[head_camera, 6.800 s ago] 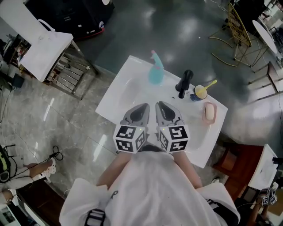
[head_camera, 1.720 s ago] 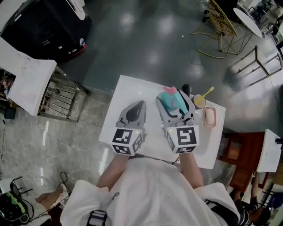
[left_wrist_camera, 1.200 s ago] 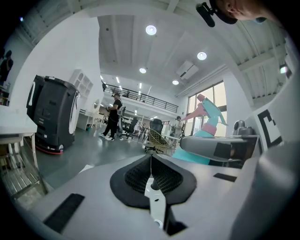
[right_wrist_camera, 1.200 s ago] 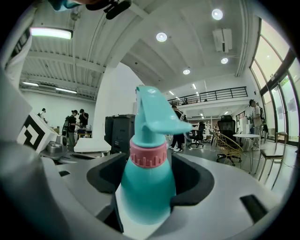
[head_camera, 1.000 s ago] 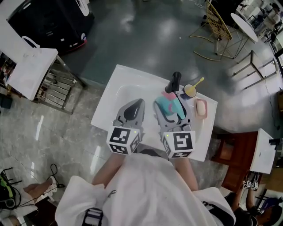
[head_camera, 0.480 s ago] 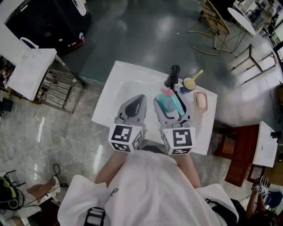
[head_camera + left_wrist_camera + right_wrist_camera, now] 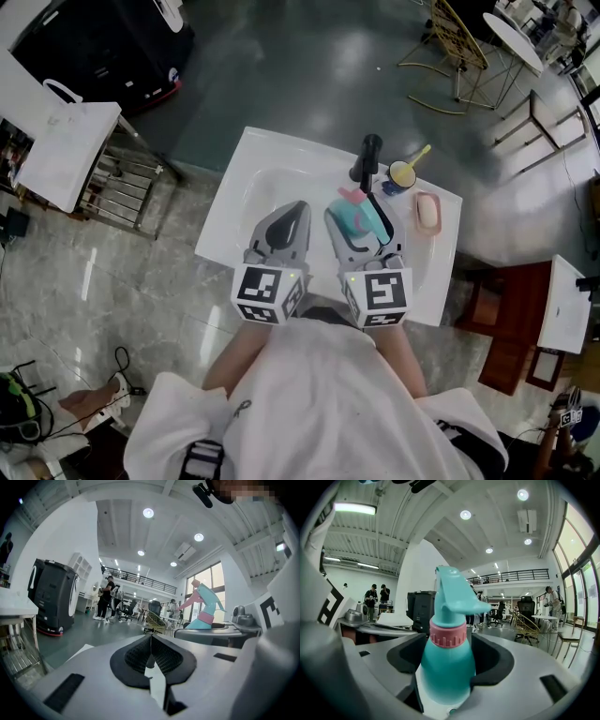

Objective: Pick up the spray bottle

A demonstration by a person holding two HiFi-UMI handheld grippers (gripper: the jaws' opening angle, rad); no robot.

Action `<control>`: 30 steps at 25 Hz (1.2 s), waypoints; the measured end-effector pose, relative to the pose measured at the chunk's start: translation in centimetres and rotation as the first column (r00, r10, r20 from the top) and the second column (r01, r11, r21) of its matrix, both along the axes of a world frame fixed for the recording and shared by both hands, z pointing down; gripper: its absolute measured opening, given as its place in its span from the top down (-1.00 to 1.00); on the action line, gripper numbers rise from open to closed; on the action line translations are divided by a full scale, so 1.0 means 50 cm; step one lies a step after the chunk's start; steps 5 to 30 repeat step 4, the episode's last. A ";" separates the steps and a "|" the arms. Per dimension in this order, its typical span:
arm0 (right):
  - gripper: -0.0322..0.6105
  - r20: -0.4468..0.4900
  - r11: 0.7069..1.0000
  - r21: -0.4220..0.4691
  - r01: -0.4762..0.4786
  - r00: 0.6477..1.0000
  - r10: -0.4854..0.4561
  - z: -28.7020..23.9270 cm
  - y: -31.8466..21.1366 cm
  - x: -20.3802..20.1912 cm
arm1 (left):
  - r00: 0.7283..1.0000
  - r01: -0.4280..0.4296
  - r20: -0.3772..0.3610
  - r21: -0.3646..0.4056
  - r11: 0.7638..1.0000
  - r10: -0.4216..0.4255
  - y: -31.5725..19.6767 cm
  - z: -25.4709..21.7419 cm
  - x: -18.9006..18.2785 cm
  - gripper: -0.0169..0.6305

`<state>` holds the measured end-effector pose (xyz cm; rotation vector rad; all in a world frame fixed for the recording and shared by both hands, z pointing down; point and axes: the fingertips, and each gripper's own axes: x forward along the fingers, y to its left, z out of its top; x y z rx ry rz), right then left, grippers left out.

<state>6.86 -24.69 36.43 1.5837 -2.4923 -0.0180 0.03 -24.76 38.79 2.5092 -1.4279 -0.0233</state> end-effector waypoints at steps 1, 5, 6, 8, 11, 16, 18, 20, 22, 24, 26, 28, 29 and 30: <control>-0.07 -0.002 1.000 0.001 0.001 1.000 -0.001 0.001 0.000 0.001 | 1.000 0.001 -0.001 0.000 1.000 -0.001 0.000 0.000 0.001 0.87; -0.07 -0.007 1.000 -0.002 -0.001 1.000 0.001 0.006 0.000 0.008 | 1.000 0.000 -0.003 -0.002 1.000 0.000 0.001 0.001 0.007 0.87; -0.07 -0.007 1.000 -0.002 -0.001 1.000 0.001 0.006 0.000 0.008 | 1.000 0.000 -0.003 -0.002 1.000 0.000 0.001 0.001 0.007 0.87; -0.07 -0.007 1.000 -0.002 -0.001 1.000 0.001 0.006 0.000 0.008 | 1.000 0.000 -0.003 -0.002 1.000 0.000 0.001 0.001 0.007 0.87; -0.07 -0.007 1.000 -0.002 -0.001 1.000 0.001 0.006 0.000 0.008 | 1.000 0.000 -0.003 -0.002 1.000 0.000 0.001 0.001 0.007 0.87; -0.07 -0.007 1.000 -0.002 -0.001 1.000 0.001 0.006 0.000 0.008 | 1.000 0.000 -0.003 -0.002 1.000 0.000 0.001 0.001 0.007 0.87; -0.07 -0.007 1.000 -0.002 -0.001 1.000 0.001 0.006 0.000 0.008 | 1.000 0.000 -0.003 -0.002 1.000 0.000 0.001 0.001 0.007 0.87; -0.07 -0.007 1.000 -0.002 -0.001 1.000 0.001 0.006 0.000 0.008 | 1.000 0.000 -0.003 -0.002 1.000 0.000 0.001 0.001 0.007 0.87; -0.07 -0.007 1.000 -0.002 -0.001 1.000 0.001 0.006 0.000 0.008 | 1.000 0.000 -0.003 -0.002 1.000 0.000 0.001 0.001 0.007 0.87; -0.07 -0.007 1.000 -0.002 -0.001 1.000 0.001 0.006 0.000 0.008 | 1.000 0.000 -0.003 -0.002 1.000 0.000 0.001 0.001 0.007 0.87; -0.07 -0.007 1.000 -0.002 -0.001 1.000 0.001 0.006 0.000 0.008 | 1.000 0.000 -0.003 -0.002 1.000 0.000 0.001 0.001 0.007 0.87; -0.07 -0.007 1.000 -0.002 -0.001 1.000 0.001 0.006 0.000 0.008 | 1.000 0.000 -0.003 -0.002 1.000 0.000 0.001 0.001 0.007 0.87; -0.07 -0.007 1.000 -0.002 -0.001 1.000 0.001 0.006 0.000 0.008 | 1.000 0.000 -0.003 -0.002 1.000 0.000 0.001 0.001 0.007 0.87; -0.07 -0.007 1.000 -0.002 -0.001 1.000 0.001 0.006 0.000 0.008 | 1.000 0.000 -0.003 -0.002 1.000 0.000 0.001 0.001 0.007 0.87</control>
